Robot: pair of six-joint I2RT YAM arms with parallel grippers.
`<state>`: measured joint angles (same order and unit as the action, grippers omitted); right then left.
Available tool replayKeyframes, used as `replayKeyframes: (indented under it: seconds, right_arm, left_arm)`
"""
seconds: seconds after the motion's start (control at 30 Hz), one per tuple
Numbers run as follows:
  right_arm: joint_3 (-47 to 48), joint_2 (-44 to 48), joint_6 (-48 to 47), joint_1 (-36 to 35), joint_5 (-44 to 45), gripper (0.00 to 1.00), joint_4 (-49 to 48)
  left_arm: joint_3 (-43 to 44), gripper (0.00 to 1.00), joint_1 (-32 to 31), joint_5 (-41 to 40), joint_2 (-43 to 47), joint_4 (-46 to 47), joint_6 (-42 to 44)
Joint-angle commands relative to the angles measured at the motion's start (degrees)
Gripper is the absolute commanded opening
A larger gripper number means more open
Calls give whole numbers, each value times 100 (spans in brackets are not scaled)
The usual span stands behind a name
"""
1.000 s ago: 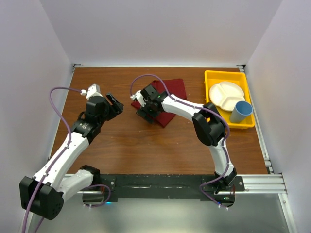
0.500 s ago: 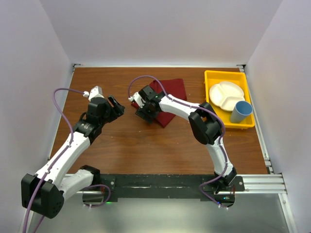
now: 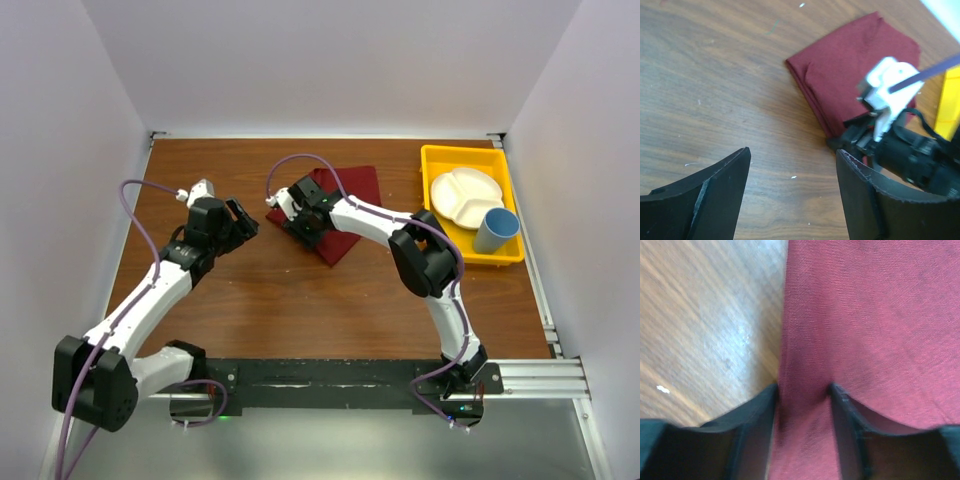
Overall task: Fold the napkin, place the utensils inside, and roll it up
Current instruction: Roll the napkin with the utensil
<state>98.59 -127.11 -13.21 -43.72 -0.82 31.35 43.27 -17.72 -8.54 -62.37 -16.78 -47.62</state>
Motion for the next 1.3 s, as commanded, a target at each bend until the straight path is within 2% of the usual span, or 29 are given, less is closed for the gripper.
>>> replayKeyframes:
  seconds: [0.0,0.17,0.3,0.43,0.7,1.03,1.2,1.27]
  right_arm:
    - [-393,-332,249,57,-260,42,38]
    - [-612,-262,556,57,-760,28,-112]
    - [-876,-192,732,66,-1007,21,-348]
    - [-1061,-104,794,57,-1192,16,-481]
    - [-1078,-77,794,110,-1447,14,-499]
    - [-1219,19,794,127,-1482,14,-630]
    - [-1272,116,759,136,-1500,13,-692]
    - [-1280,151,724,136,-1517,13,-692]
  left_arm:
    - [-37,75,232,386,-337,446,-300]
    - [-432,77,558,975,-846,1070,-819]
    - [-898,77,883,2273,-1714,2448,-1415]
    - [-837,78,849,2822,-2490,3170,-1715]
    - [-1057,78,603,2585,-2815,4050,-2356]
    - [-451,80,287,2225,-3773,3972,-2823]
    - [-152,76,111,1848,-4108,3577,-2859]
    - [-143,70,75,1620,-4125,3383,-2815]
